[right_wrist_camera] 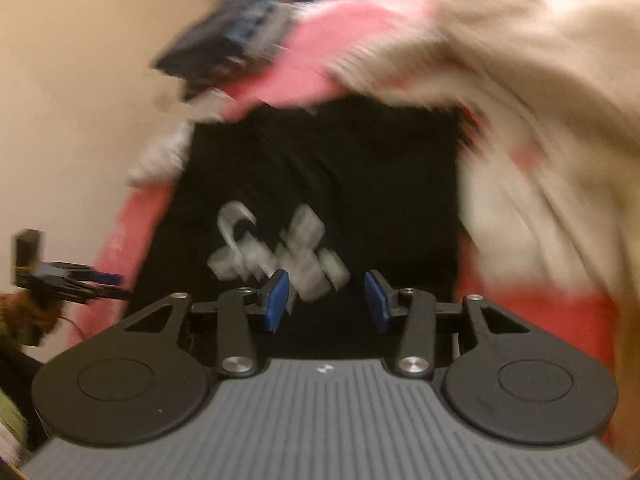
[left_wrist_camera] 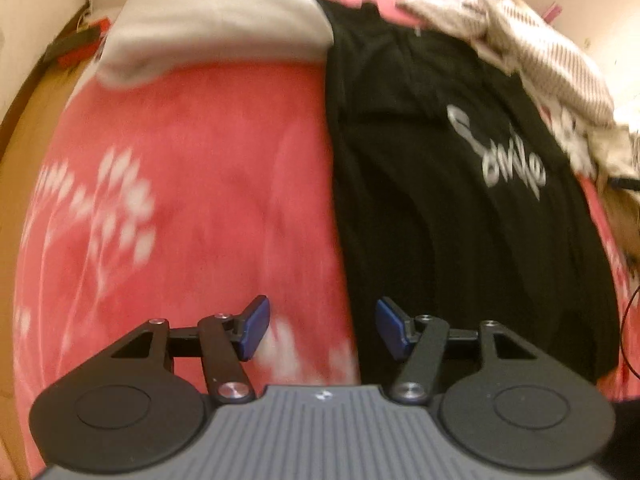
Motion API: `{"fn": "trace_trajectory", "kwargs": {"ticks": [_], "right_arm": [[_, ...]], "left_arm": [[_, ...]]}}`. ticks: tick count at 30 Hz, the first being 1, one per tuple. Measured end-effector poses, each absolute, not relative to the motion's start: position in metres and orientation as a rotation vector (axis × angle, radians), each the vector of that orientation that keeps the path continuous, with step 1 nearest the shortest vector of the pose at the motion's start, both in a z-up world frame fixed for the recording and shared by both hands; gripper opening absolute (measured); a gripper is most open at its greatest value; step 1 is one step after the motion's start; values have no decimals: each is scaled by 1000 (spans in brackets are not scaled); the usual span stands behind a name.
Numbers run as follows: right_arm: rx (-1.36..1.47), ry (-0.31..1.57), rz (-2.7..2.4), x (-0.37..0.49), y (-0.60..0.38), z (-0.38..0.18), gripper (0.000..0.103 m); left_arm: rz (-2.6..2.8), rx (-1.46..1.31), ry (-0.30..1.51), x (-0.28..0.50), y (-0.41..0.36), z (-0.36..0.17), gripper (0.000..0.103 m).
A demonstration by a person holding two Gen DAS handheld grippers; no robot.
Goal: Fold clothes
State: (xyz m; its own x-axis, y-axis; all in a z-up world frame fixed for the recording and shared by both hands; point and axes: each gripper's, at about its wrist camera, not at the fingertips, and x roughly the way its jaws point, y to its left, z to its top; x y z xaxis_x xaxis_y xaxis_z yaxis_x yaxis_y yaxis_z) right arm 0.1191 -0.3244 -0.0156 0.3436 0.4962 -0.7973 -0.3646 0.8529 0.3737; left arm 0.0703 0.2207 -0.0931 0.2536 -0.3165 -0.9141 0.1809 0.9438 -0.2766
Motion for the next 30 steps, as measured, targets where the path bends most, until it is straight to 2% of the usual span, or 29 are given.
{"fn": "trace_trajectory", "kwargs": {"ticks": [6, 9, 13, 24, 26, 28, 30], "right_arm": [[101, 1184, 328, 27, -380, -78, 41], [-1, 1196, 284, 1, -382, -82, 40], [180, 1217, 315, -9, -395, -74, 41], [458, 1384, 328, -63, -418, -102, 41], [482, 1391, 344, -65, -418, -103, 39], [503, 1398, 363, -68, -417, -104, 30], [476, 1402, 383, -70, -410, -105, 26]], "left_arm": [[-371, -71, 1348, 36, 210, -96, 60], [-439, -60, 1401, 26, 207, -98, 60], [-550, -122, 1525, 13, 207, -108, 60], [-645, -180, 1605, -6, 217, -121, 57], [-667, -151, 1619, -11, 217, -121, 56], [-670, -125, 1618, -15, 216, -120, 56], [-664, -102, 1612, -18, 215, -118, 56]]}}
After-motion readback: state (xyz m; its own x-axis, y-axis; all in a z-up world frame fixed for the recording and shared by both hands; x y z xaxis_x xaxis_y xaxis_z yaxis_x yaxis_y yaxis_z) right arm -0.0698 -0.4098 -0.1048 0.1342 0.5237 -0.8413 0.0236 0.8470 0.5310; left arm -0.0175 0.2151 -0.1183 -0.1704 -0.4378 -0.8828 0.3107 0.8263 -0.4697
